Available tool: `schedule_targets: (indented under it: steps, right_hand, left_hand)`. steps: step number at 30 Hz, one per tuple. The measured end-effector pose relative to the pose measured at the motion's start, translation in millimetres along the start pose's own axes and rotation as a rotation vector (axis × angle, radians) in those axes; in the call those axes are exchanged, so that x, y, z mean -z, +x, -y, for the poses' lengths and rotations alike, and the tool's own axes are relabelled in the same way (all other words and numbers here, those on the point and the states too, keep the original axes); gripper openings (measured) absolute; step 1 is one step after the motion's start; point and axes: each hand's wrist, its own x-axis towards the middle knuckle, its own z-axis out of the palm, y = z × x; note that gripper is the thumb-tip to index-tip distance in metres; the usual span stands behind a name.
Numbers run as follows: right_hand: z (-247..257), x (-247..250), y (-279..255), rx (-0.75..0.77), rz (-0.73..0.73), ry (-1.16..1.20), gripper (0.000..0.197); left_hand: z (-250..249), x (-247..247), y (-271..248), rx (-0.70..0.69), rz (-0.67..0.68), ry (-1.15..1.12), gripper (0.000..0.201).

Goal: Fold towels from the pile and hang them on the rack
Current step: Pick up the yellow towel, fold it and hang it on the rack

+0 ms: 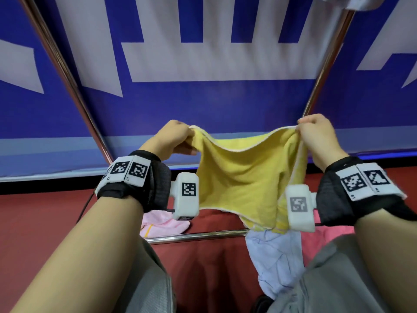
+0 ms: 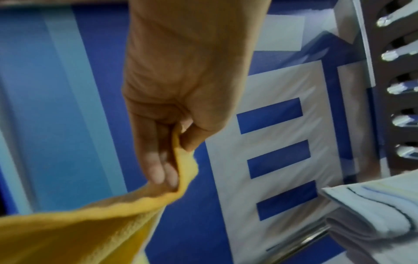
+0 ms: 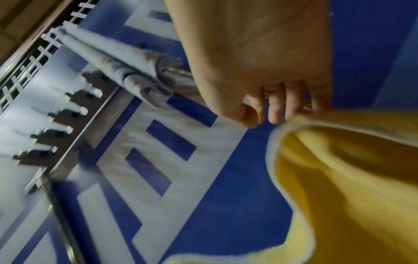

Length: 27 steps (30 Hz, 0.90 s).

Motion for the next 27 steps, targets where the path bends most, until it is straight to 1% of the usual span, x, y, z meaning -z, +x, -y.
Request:
schedule_targets:
  steps: [1,2,3,5,6,8,9,11,14,17,21,24,27]
  right_hand:
    - [1.3,-5.2,-4.9,0.03,0.053,-0.066,0.015]
    - [5.0,-11.3,-11.8,0.06,0.131,-0.13,0.02]
    - [11.0,-17.4,-21.2,0.088,0.229,-0.161,0.021]
    - [23.2,-28.3,-43.4,0.093,0.476,-0.171,0.009]
    - [29.1,-32.3,-54.8,0.099,0.589,-0.187,0.008]
    - [36.3,-39.3,-71.2,0.11,0.745,-0.242,0.023]
    - [38.3,-42.7,-76.6,0.114,0.781,-0.265,0.028]
    - [39.1,-48.8,-83.1,0.123,0.802,-0.312,0.033]
    - [34.1,-55.0,-82.4,0.105,0.77,-0.376,0.025]
    - [25.2,-56.8,-76.1,0.071,0.733,-0.455,0.023]
    - [18.9,-54.2,-71.6,0.039,0.725,-0.519,0.017]
    - [15.9,-52.0,-70.0,0.035,0.742,-0.505,0.025]
    - [13.8,-50.8,-71.1,0.043,0.762,-0.519,0.025]
  left_hand:
    - [-5.3,-4.7,-2.7,-0.021,0.04,-0.09,0.022]
    - [-10.3,-9.6,-5.2,-0.047,0.067,-0.172,0.023]
    - [-14.8,-14.1,-7.5,-0.07,0.084,-0.259,0.023]
    - [-21.0,-22.1,-10.7,-0.074,0.094,-0.446,0.019]
    - [-22.3,-25.6,-12.3,-0.073,0.105,-0.511,0.02]
    - [-23.5,-31.5,-15.0,-0.092,0.157,-0.548,0.023]
    - [-23.5,-33.9,-16.0,-0.107,0.184,-0.541,0.025]
    - [-23.5,-37.7,-17.8,-0.137,0.216,-0.523,0.028]
    - [-23.8,-41.7,-19.3,-0.177,0.237,-0.541,0.03]
    - [-25.8,-40.3,-19.9,-0.213,0.233,-0.643,0.03]
    - [-28.5,-34.4,-19.5,-0.265,0.173,-0.733,0.029]
    - [-28.6,-27.9,-16.7,-0.278,0.102,-0.789,0.029]
    - [-25.8,-20.6,-13.0,-0.269,0.031,-0.815,0.031]
